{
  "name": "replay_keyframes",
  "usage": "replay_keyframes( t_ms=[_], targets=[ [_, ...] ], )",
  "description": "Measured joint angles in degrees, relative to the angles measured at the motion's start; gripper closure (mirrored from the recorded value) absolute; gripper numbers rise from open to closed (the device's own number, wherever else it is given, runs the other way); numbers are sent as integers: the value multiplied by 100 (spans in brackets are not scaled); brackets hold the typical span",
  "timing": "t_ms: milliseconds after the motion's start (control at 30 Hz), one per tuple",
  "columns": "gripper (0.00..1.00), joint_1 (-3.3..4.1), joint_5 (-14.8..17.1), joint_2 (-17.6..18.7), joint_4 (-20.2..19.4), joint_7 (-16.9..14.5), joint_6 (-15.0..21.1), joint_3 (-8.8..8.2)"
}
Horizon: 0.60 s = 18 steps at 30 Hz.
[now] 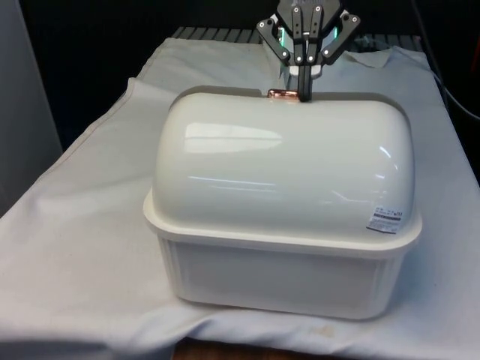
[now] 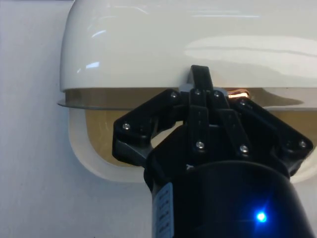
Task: Open the lid, then close it.
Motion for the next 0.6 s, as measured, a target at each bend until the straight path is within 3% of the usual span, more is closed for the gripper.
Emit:
replay_keyframes(
  t_ms=[167,600],
  targets=[
    [100,0,0,235,195,155,132,0],
    [100,0,0,298,264,527,229,-6]
  ],
)
